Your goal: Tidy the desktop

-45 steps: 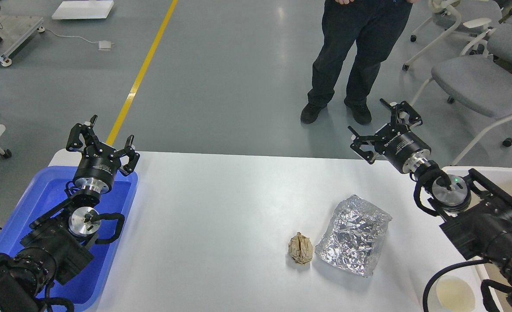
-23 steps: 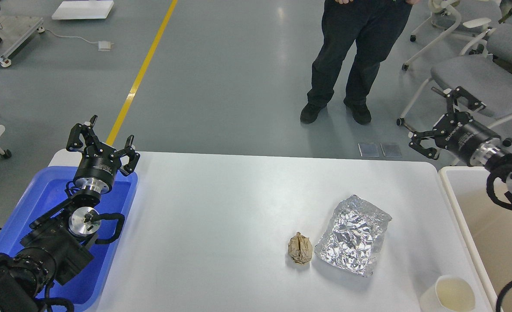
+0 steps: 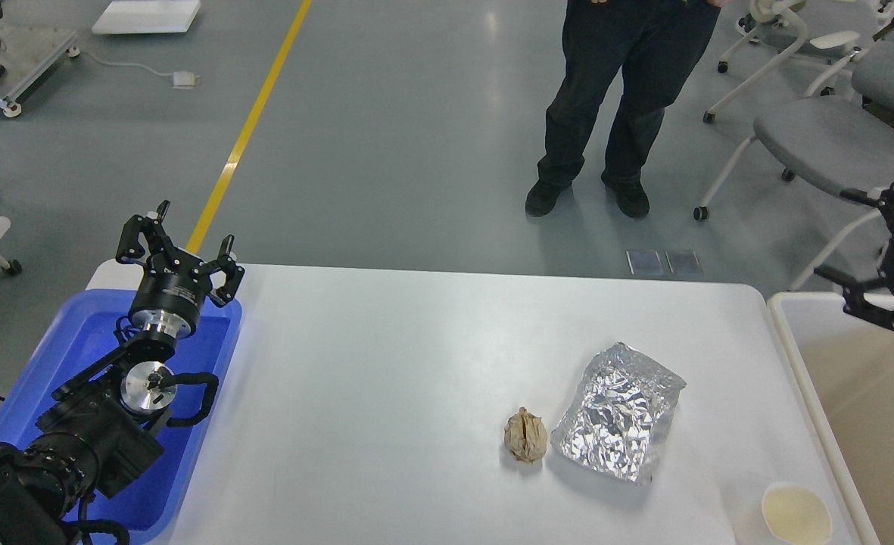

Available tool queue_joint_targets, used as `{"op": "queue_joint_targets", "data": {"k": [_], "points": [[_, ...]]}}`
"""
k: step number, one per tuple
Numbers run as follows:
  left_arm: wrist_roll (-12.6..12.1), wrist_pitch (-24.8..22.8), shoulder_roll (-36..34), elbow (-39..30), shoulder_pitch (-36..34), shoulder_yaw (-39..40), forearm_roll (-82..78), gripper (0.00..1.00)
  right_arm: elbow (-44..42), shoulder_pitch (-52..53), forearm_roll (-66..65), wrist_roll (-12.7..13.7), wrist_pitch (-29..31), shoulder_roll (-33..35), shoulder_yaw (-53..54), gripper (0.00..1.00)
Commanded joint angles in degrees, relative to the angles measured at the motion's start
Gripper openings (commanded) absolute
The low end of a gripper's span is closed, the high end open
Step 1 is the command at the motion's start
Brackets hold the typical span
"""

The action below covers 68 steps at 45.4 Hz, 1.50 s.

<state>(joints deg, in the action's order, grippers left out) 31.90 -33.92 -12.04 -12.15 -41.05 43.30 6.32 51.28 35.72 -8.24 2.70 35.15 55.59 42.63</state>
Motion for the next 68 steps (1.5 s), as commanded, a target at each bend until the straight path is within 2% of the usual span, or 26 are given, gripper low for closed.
{"op": "queue_joint_targets", "data": {"k": [1, 11, 15, 23, 27, 34, 38, 55, 68], "points": [[0.0, 0.0, 0.0, 0.0, 0.0, -0.1, 0.0, 1.0, 13.3, -6.6, -11.5, -4.7, 2.7, 12.2, -2.4, 1.0], [0.0, -0.1, 0.0, -0.1, 0.0, -0.1, 0.0, 1.0, 23.6, -6.8, -23.6, -12.4, 1.3, 20.1, -9.9, 1.0], [0.0, -0.1, 0.0, -0.1, 0.0, 0.0, 0.0, 1.0, 27.4, -6.8, -29.4, -15.0, -1.0, 21.7, -13.5, 1.0], [0.0, -0.1, 0.0, 0.0, 0.0, 0.0, 0.0, 1.0, 32.1, -6.7, -43.6, -19.0, -14.8, 20.9, -23.0, 1.0], [0.0, -0.1, 0.0, -0.1, 0.0, 0.0, 0.0, 1.0, 32.5, -6.5, -50.5, -20.4, -22.2, 18.2, -28.8, 1.0], [0.0, -0.1, 0.0, 0.0, 0.0, 0.0, 0.0, 1.0, 31.6, -6.0, -60.9, -21.4, -35.0, 15.1, -39.2, 1.0], [0.0, -0.1, 0.0, -0.1, 0.0, -0.1, 0.0, 1.0, 31.6, -5.9, -63.0, -21.4, -38.6, 14.1, -42.4, 1.0], [0.0, -0.1, 0.0, -0.1, 0.0, -0.1, 0.0, 1.0, 31.2, -6.0, -63.1, -22.5, -42.4, 13.6, -45.8, 1.0], [0.0, -0.1, 0.0, 0.0, 0.0, -0.1, 0.0, 1.0, 29.6, -5.9, -63.1, -23.0, -42.9, 13.2, -46.0, 1.0]]}}
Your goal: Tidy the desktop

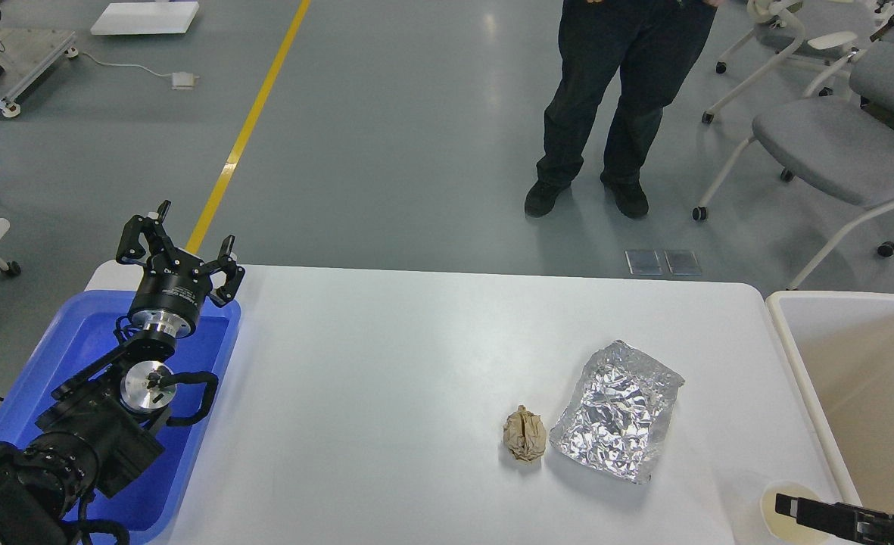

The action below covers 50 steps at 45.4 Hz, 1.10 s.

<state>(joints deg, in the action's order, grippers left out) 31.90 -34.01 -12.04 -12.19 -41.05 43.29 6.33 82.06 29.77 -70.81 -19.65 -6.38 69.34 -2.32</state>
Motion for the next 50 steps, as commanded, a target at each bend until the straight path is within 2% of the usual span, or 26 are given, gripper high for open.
{"op": "queue_joint_targets", "data": {"k": [1, 14, 25, 32, 40, 43, 46, 48, 49, 50], "points": [[0.0, 0.0, 0.0, 0.1, 0.0, 0.0, 0.0, 1.0, -1.5, 0.0, -0.6, -0.7, -1.4, -0.7, -1.0, 1.0], [0.0, 0.0, 0.0, 0.1, 0.0, 0.0, 0.0, 1.0, -4.5, 0.0, -0.5, -0.7, -2.3, -3.6, -1.8, 1.0], [0.0, 0.0, 0.0, 0.1, 0.0, 0.0, 0.0, 1.0, -9.3, 0.0, -0.6, -2.3, -3.4, -6.8, -2.4, 0.97], [0.0, 0.0, 0.0, 0.0, 0.0, 0.0, 0.0, 1.0, -9.7, 0.0, -0.6, -3.5, -3.8, -6.9, -3.6, 0.74], [0.0, 0.0, 0.0, 0.1, 0.0, 0.0, 0.0, 1.0, -10.4, 0.0, -0.8, -4.2, -4.7, -7.4, -4.1, 0.66], [0.0, 0.0, 0.0, 0.0, 0.0, 0.0, 0.0, 1.0, -10.8, 0.0, -0.7, -4.2, -4.7, -7.6, -4.5, 0.55], [0.0, 0.0, 0.0, 0.1, 0.0, 0.0, 0.0, 1.0, -10.9, 0.0, -0.8, -4.2, -4.7, -7.7, -5.0, 0.49], [0.0, 0.0, 0.0, 0.0, 0.0, 0.0, 0.0, 1.0, -10.9, 0.0, -0.7, -4.2, -4.8, -7.7, -5.0, 0.39], [0.0, 0.0, 0.0, 0.0, 0.0, 0.0, 0.0, 1.0, -10.9, 0.0, -0.7, -4.2, -4.8, -7.6, -5.1, 0.29], [0.0, 0.0, 0.0, 0.0, 0.0, 0.0, 0.0, 1.0, -10.9, 0.0, -0.8, -4.2, -4.8, -7.6, -5.1, 0.25]]}}
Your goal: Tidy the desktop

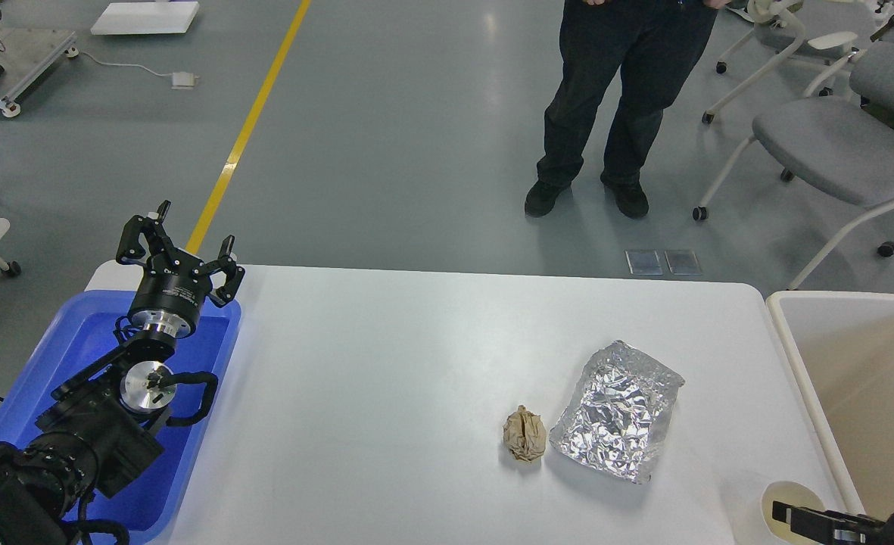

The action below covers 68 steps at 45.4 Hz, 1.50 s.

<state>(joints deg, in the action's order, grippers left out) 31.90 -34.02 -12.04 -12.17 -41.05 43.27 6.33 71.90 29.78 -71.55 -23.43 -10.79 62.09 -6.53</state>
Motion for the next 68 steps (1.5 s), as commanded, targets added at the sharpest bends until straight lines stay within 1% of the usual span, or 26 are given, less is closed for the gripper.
{"op": "queue_joint_targets", "data": {"k": [1, 3, 4, 5, 14, 19, 24, 29, 37, 41, 47, 54, 62, 65, 68], "points": [[0.0, 0.0, 0.0, 0.0, 0.0, 0.1, 0.0, 1.0, -0.7, 0.0, 0.0, -0.4, -0.4, -0.4, -0.9, 0.2], [0.0, 0.0, 0.0, 0.0, 0.0, 0.0, 0.0, 1.0, -0.7, 0.1, -0.1, -0.4, -0.4, -0.3, -0.9, 0.07], [0.0, 0.0, 0.0, 0.0, 0.0, 0.0, 0.0, 1.0, -0.7, 0.0, -0.1, -0.4, -0.4, -0.1, -0.9, 0.02], [0.0, 0.0, 0.0, 0.0, 0.0, 0.1, 0.0, 1.0, -0.7, 0.1, -0.1, -0.4, -0.4, -0.1, -1.0, 0.0], [0.0, 0.0, 0.0, 0.0, 0.0, 0.1, 0.0, 1.0, -0.4, 0.0, -2.4, -0.8, -0.5, 0.9, -1.0, 0.0], [0.0, 0.0, 0.0, 0.0, 0.0, 0.1, 0.0, 1.0, 0.1, 0.0, -3.2, -1.8, -0.6, 1.9, -0.9, 0.0], [0.0, 0.0, 0.0, 0.0, 0.0, 0.1, 0.0, 1.0, 1.3, 0.8, -3.4, -3.7, -0.5, 3.7, -0.9, 0.0], [0.0, 0.0, 0.0, 0.0, 0.0, 0.0, 0.0, 1.0, 4.4, 2.6, -3.3, -5.6, -0.4, 7.2, -0.9, 0.0], [0.0, -0.1, 0.0, 0.0, 0.0, 0.1, -0.1, 1.0, 11.5, 7.6, -3.3, -6.4, 0.8, 14.9, -0.9, 0.0], [0.0, -0.1, 0.0, 0.0, 0.0, 0.1, 0.0, 1.0, 13.8, 11.0, -3.6, -6.4, 3.2, 18.8, -0.5, 0.0], [0.0, -0.2, 0.0, 0.0, 0.0, 0.1, 0.0, 1.0, 14.1, 17.2, -3.9, -6.5, 8.5, 23.1, -0.1, 0.0], [0.0, -0.2, 0.0, 0.0, 0.0, 0.1, 0.0, 1.0, 14.1, 25.0, -3.9, -8.0, 16.1, 26.8, 1.8, 0.0], [0.0, -0.2, 0.0, 0.0, 0.0, 0.1, 0.0, 1.0, 13.4, 30.2, -3.9, -8.0, 24.8, 28.3, 6.6, 0.0], [0.0, -0.2, 0.0, 0.0, 0.0, 0.1, 0.0, 1.0, 12.2, 30.5, -3.9, -7.9, 26.6, 28.3, 8.6, 0.0], [0.0, -0.2, 0.0, 0.0, 0.0, 0.1, 0.0, 1.0, 10.5, 30.4, -3.6, -7.6, 26.9, 27.6, 9.7, 0.0]]}}
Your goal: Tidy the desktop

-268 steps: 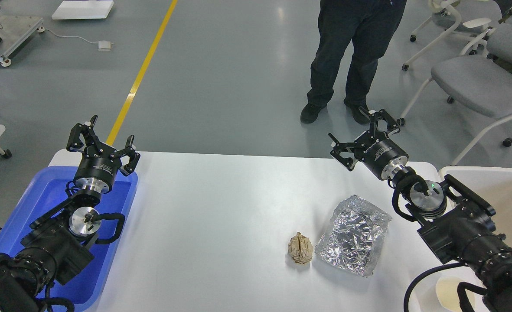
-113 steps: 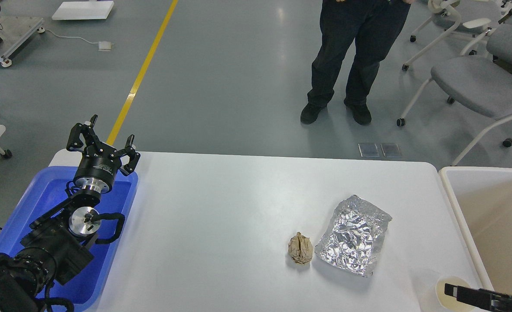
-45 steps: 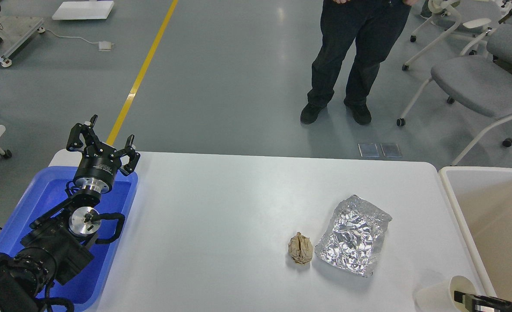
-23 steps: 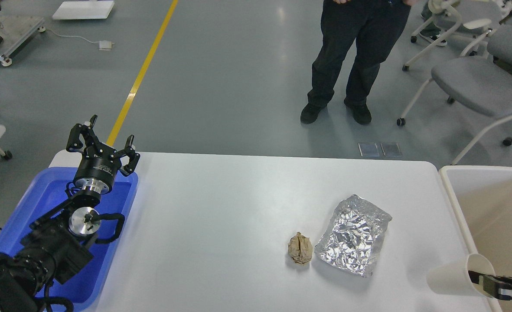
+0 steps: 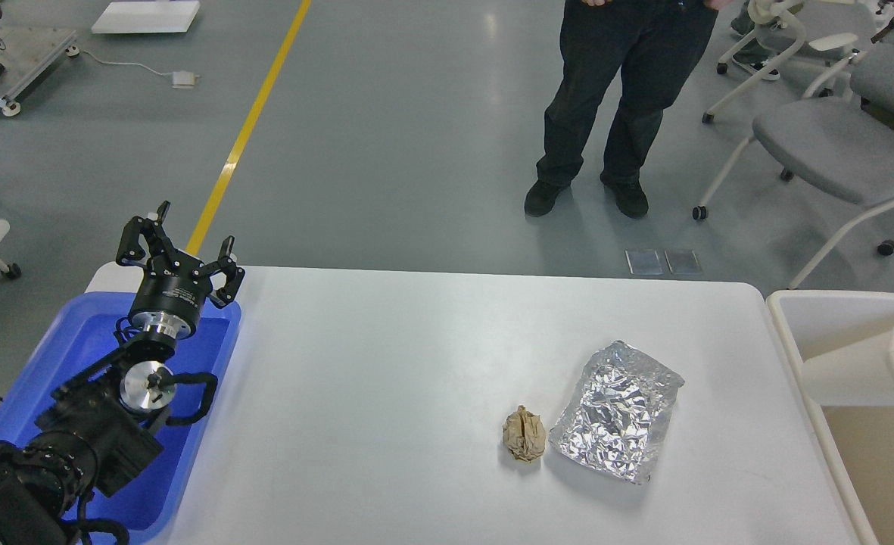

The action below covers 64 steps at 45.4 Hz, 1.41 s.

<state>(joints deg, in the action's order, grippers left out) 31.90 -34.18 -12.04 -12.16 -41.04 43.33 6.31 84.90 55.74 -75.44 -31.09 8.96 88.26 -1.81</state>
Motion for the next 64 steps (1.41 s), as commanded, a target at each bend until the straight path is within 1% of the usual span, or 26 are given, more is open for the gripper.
{"op": "queue_joint_targets", "data": {"k": [1, 3, 6, 11, 15, 20, 24, 31, 33, 41, 46, 51, 55, 58, 63, 64], "points": [[0.0, 0.0, 0.0, 0.0, 0.0, 0.0, 0.0, 1.0, -3.2, 4.4, 0.5, 0.1, 7.1, 1.3, 5.1, 0.0], [0.0, 0.0, 0.0, -0.1, 0.0, 0.0, 0.0, 1.0, -5.1, 4.3, 0.7, 0.3, 7.1, 0.0, 5.1, 0.0], [0.0, 0.0, 0.0, 0.0, 0.0, 0.0, -0.1, 1.0, -9.5, 4.1, 1.0, 0.4, 6.8, -4.3, 4.9, 0.0], [0.0, 0.0, 0.0, 0.0, 0.0, 0.0, 0.0, 1.0, -20.0, 3.7, 2.8, 0.4, 6.2, -11.6, 4.5, 0.0], [0.0, 0.0, 0.0, -0.1, 0.0, 0.0, 0.0, 1.0, -27.8, 2.6, 8.4, 0.5, 6.1, -16.2, 3.8, 0.0], [0.0, 0.0, 0.0, 0.0, 0.0, 0.0, 0.0, 1.0, -34.9, -0.3, 16.2, 1.0, 6.0, -21.9, 3.8, 0.0], [0.0, 0.0, 0.0, -0.1, 0.0, 0.0, -0.1, 1.0, -40.2, -1.4, 20.7, 2.8, 5.7, -24.9, 3.8, 0.0], [0.0, 0.0, 0.0, 0.0, 0.0, 0.0, 0.0, 1.0, -48.4, -5.2, 30.3, 5.9, 2.9, -32.0, 3.9, 0.0], [0.0, 0.0, 0.0, 0.0, 0.0, -0.1, 0.0, 1.0, -50.6, -6.3, 33.5, 7.3, 2.0, -34.0, 3.8, 0.0], [0.0, 0.0, 0.0, 0.0, 0.0, -0.1, 0.0, 1.0, -60.1, -11.3, 46.8, 14.6, -0.7, -43.2, 4.0, 0.0], [0.0, 0.0, 0.0, 0.0, 0.0, -0.1, 0.0, 1.0, -66.9, -14.4, 56.1, 18.2, -1.8, -49.7, 4.2, 0.0], [0.0, 0.0, 0.0, 0.0, 0.0, 0.0, 0.0, 1.0, -72.6, -16.4, 66.1, 23.6, -1.9, -54.9, 4.4, 0.0], [0.0, 0.0, 0.0, 0.0, 0.0, -0.1, 0.0, 1.0, -74.2, -17.2, 71.8, 26.8, -2.9, -56.9, 4.6, 0.0], [0.0, 0.0, 0.0, 0.0, 0.0, -0.1, 0.0, 1.0, -74.4, -17.3, 75.2, 28.9, -5.0, -57.9, 4.6, 0.0], [0.0, 0.0, 0.0, 0.0, 0.0, 0.0, 0.0, 1.0, -74.4, -17.5, 79.9, 31.0, -8.4, -59.4, 5.0, 0.0], [0.0, 0.0, 0.0, 0.0, 0.0, 0.0, 0.0, 1.0, -74.4, -17.6, 81.7, 31.8, -9.1, -59.9, 5.4, 0.0]]}}
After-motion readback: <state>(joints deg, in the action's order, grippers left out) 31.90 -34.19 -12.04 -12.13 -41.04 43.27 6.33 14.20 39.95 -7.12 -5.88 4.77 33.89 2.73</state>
